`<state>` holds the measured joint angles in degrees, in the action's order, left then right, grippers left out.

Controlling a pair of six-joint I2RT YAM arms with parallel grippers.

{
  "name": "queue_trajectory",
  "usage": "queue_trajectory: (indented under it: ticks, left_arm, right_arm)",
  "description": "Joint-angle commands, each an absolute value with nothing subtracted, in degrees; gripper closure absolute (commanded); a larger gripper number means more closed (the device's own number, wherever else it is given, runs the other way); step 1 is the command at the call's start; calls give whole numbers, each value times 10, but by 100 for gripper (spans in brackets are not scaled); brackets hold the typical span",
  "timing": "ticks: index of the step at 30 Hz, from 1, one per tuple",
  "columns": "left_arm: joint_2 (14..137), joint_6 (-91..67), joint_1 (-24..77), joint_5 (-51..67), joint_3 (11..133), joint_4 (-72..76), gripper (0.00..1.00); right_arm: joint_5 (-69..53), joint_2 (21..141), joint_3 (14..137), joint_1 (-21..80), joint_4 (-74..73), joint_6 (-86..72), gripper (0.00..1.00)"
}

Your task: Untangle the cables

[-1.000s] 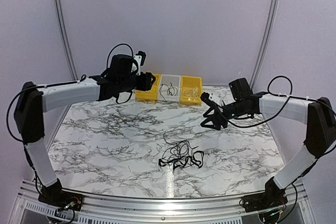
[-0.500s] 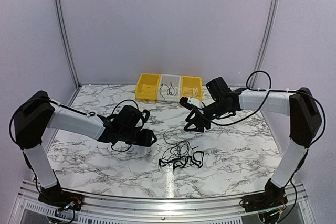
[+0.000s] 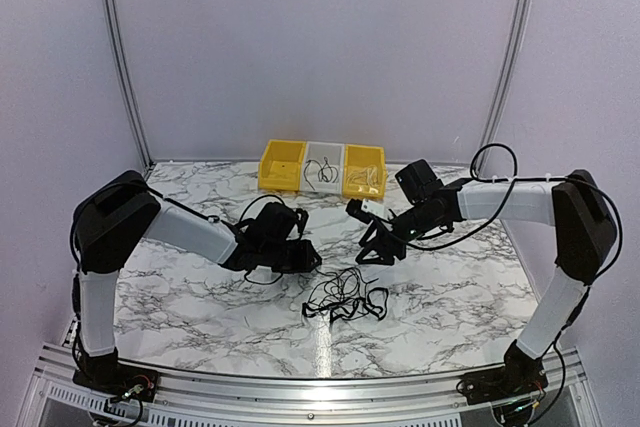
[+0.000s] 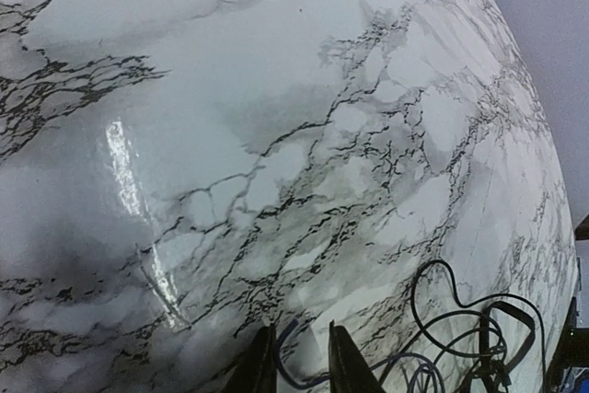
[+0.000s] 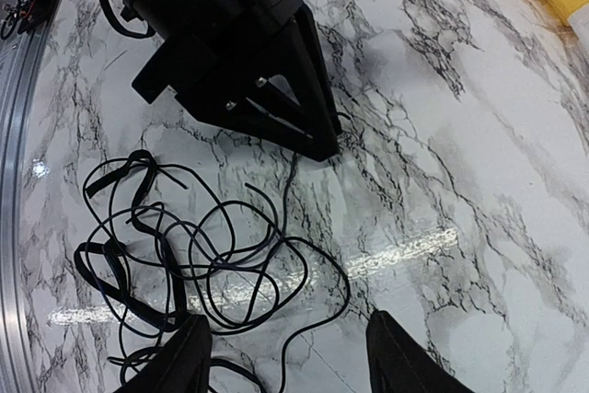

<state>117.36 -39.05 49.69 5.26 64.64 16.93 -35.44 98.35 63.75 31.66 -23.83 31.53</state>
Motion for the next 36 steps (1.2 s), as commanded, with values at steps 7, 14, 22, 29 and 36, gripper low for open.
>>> queue_trajectory:
  ticks: [7,14,22,29,36]
  left_arm:
    - [1124,-352,503,80,695,178,100]
    - [1020,-310,519,90,703,178,100]
    - [942,-308,526,60,702,178,100]
    - [915,-298,527,48,699,178,100]
    - [900,-287,528,31,691,177,100]
  right_arm:
    - [-356,952,669,318,-232,305,42]
    - [-405,951,756,321,-297,325,38]
    - [-479,951,773,322,-275,293,33]
    - [-542,968,769,322,-262,255,35]
    - [-498,931,765,303,-298,315,35]
